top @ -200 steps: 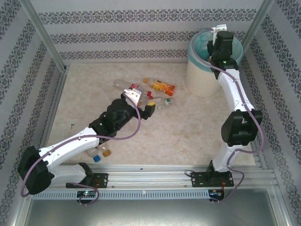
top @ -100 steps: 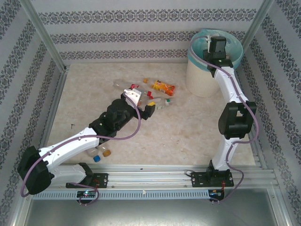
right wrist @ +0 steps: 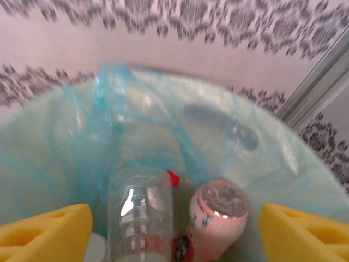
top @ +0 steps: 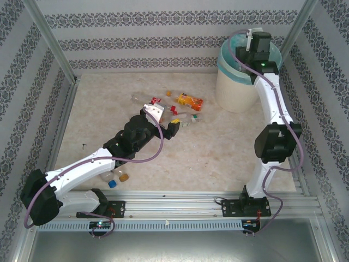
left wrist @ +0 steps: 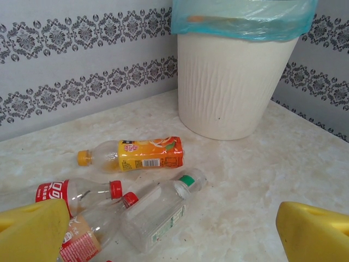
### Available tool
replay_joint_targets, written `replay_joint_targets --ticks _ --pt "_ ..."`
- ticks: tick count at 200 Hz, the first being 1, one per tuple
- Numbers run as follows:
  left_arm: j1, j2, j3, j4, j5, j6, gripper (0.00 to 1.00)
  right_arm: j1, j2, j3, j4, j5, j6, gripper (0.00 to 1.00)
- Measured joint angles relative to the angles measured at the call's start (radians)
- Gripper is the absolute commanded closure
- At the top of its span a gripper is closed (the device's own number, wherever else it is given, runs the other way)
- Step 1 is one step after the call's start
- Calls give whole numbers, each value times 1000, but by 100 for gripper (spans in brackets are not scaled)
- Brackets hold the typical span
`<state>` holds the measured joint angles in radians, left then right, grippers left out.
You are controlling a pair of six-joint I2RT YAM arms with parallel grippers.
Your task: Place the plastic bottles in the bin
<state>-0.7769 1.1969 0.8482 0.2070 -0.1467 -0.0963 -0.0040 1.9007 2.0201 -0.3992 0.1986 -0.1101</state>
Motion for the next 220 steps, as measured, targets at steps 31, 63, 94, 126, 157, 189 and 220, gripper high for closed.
replay_joint_targets --ticks 31,63,94,126,157,189,220 --pt "0 4 0 0 0 -7 2 0 -16 113 -10 -32 27 36" --pt "0 5 0 0 -1 -11 2 2 10 197 -45 -51 37 40" --pt "0 5 0 -2 -14 -11 2 2 53 186 -81 -62 56 43" --pt "4 5 8 -60 -23 -18 3 2 85 164 -133 -89 84 42" --pt "42 11 78 -201 -23 -45 3 23 72 163 -148 -109 101 38" --pt "126 10 161 -386 -18 -106 3 87 -6 150 -143 -111 104 34" --pt "270 9 200 -630 13 -243 2 210 -174 43 -82 -102 83 33"
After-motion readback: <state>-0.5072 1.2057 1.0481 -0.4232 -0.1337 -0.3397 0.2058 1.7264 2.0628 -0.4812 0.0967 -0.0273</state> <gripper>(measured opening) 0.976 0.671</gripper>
